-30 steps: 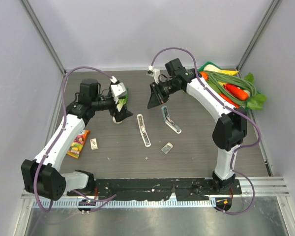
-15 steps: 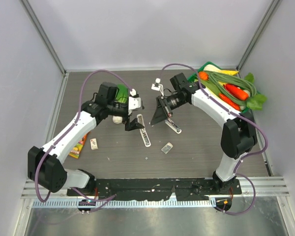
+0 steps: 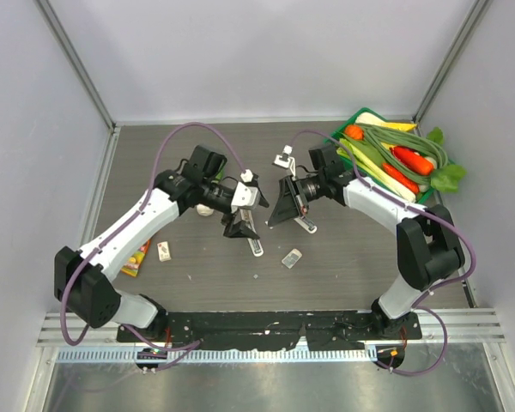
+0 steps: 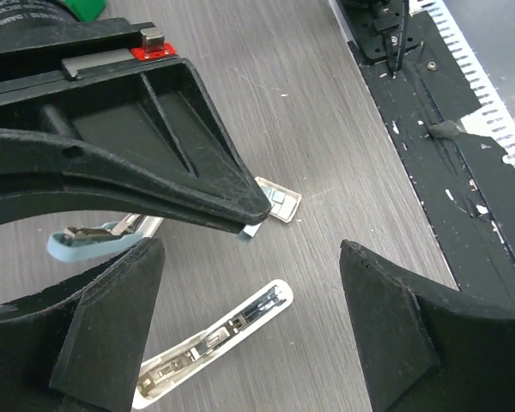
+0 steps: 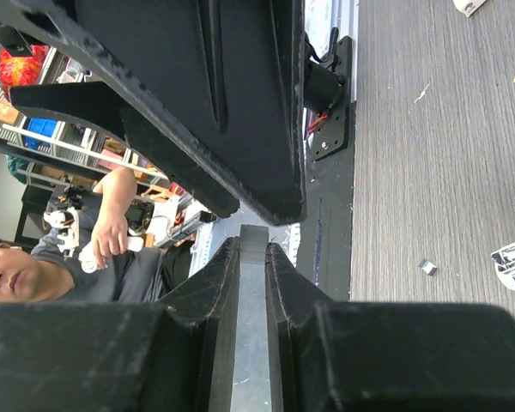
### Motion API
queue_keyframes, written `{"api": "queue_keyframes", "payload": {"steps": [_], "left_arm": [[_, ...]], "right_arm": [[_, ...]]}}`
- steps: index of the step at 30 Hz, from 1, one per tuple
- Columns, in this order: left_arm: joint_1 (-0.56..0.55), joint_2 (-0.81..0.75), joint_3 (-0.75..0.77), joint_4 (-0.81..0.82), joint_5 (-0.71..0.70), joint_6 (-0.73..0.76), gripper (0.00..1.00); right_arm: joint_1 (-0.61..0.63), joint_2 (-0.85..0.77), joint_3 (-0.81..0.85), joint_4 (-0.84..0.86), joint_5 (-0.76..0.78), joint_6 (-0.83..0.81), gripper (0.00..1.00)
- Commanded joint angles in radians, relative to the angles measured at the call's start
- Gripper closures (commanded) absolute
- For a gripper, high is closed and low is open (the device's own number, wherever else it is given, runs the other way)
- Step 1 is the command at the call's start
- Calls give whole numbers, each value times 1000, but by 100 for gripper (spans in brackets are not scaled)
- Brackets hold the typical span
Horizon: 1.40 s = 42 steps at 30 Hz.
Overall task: Load the staples into the stapler
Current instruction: Pick up the staple from the center of the board.
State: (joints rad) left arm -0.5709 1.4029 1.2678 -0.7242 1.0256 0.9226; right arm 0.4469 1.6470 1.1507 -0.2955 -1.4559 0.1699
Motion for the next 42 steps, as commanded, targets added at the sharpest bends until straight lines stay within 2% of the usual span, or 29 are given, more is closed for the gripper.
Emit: {"api": "queue_keyframes", "payload": {"steps": [1, 5, 9, 15, 17, 19, 30, 33, 42], "left_arm": [[-18, 16, 44, -29, 47, 21, 15], [-32, 28, 59, -21, 53, 2, 25], [-47, 41, 67, -23, 50, -4, 28], [-52, 50, 73, -27, 47, -4, 39], [-53, 50, 70, -29, 45, -4, 46], [-55, 51, 68, -27, 44, -4, 58], [-61, 56, 54, 0, 24, -27, 58], [-63, 62, 56, 8, 24, -37, 64], [-73, 73, 68, 14, 22, -60, 64]], "right_arm": [[-1, -62, -17, 231, -70, 146, 79], [-1, -52, -26, 228, -81, 143, 79], [-1, -46, -39, 233, -81, 140, 80], [-8, -50, -45, 237, -81, 141, 79], [-13, -53, -45, 236, -81, 141, 79], [-17, -62, -48, 236, -81, 140, 79], [-20, -87, -60, 236, -81, 134, 78], [-20, -92, -62, 236, -81, 135, 78], [-20, -84, -66, 239, -81, 134, 78]]}}
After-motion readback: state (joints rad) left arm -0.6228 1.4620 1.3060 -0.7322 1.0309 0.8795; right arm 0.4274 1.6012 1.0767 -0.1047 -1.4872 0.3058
